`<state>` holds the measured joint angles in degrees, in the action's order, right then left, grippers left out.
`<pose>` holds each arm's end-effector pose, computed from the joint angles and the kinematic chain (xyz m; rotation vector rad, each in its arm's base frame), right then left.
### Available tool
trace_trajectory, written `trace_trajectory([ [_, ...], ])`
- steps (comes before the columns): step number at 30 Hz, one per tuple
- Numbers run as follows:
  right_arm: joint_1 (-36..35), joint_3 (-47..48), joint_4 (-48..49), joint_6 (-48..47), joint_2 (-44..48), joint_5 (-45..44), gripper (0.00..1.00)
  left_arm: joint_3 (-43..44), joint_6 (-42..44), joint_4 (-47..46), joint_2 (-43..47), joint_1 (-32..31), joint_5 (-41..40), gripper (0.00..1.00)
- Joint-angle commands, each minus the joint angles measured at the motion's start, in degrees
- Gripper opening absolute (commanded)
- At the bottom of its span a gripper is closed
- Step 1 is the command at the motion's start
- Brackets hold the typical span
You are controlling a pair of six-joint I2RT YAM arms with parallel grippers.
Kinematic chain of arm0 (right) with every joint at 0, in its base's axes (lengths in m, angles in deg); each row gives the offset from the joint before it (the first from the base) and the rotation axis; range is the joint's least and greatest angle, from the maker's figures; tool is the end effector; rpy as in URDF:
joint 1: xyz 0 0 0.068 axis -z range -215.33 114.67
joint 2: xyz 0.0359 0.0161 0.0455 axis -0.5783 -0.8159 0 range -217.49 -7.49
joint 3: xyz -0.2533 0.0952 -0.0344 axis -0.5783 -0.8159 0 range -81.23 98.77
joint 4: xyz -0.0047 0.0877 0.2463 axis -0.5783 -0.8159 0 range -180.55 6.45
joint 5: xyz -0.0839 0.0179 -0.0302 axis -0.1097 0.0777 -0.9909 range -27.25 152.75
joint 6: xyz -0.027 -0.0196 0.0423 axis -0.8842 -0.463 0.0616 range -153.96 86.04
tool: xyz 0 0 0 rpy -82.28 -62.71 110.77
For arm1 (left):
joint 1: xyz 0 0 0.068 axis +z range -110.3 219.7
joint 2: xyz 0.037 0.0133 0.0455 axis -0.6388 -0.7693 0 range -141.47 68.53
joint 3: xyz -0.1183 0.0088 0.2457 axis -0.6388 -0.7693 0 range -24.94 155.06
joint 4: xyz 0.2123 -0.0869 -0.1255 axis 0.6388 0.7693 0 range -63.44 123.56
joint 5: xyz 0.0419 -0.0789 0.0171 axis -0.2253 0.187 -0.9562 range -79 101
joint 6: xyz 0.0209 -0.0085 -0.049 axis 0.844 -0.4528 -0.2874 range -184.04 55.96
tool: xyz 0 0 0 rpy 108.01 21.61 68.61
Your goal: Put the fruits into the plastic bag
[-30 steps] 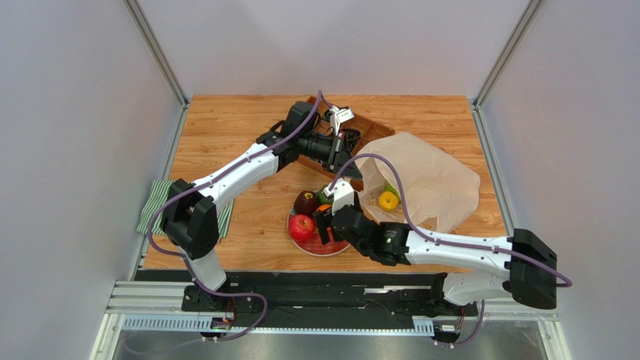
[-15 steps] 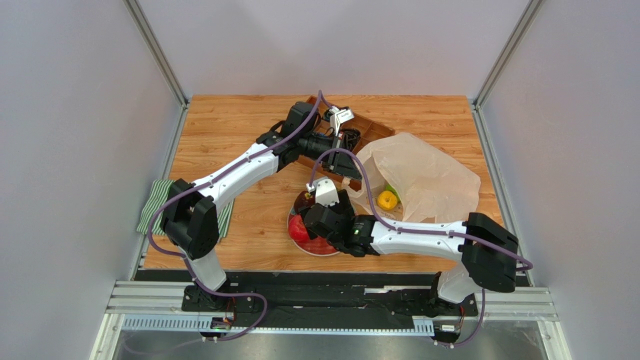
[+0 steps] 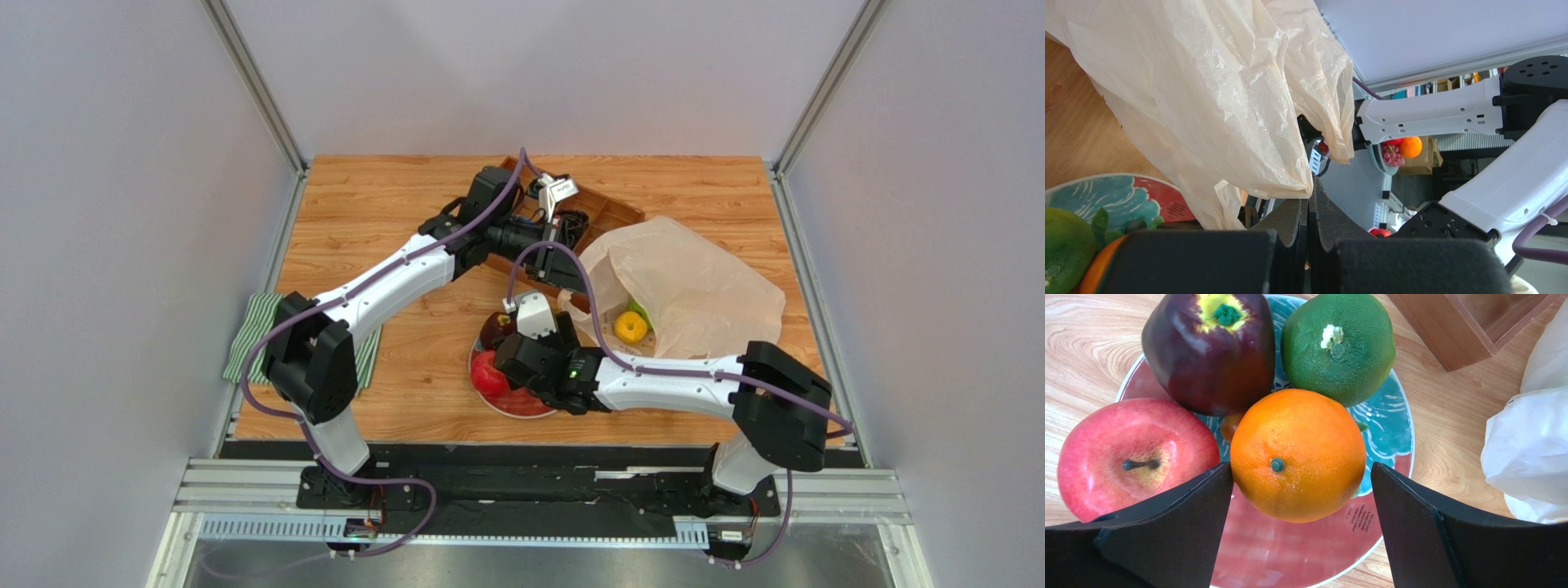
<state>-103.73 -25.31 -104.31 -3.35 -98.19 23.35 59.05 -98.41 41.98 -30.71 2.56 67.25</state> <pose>0.1374 0.2857 0.2033 -0.4918 2.2074 0.0074 0.2971 -0.2623 0.3197 0.7380 2.2284 -1.7218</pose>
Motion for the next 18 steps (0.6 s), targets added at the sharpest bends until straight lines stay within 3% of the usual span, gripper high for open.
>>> trace_trajectory([
  [1,0.5,1.0,1.8,1.5,0.0,0.0,0.82,2.0,1.1,-0.7,1.5,0.0,0.5,0.00],
  [4,0.6,0.8,1.9,1.2,-0.2,0.0,0.68,2.0,1.1,-0.7,1.4,-0.1,0.5,0.00],
  [12,0.6,0.3,2.0,0.6,0.5,-0.3,0.47,2.0,1.1,-0.7,1.6,0.0,0.6,0.00],
  [18,-1.6,-1.7,7.3,-4.2,5.0,1.5,0.40,2.1,1.3,-0.3,1.5,0.0,0.4,0.00],
])
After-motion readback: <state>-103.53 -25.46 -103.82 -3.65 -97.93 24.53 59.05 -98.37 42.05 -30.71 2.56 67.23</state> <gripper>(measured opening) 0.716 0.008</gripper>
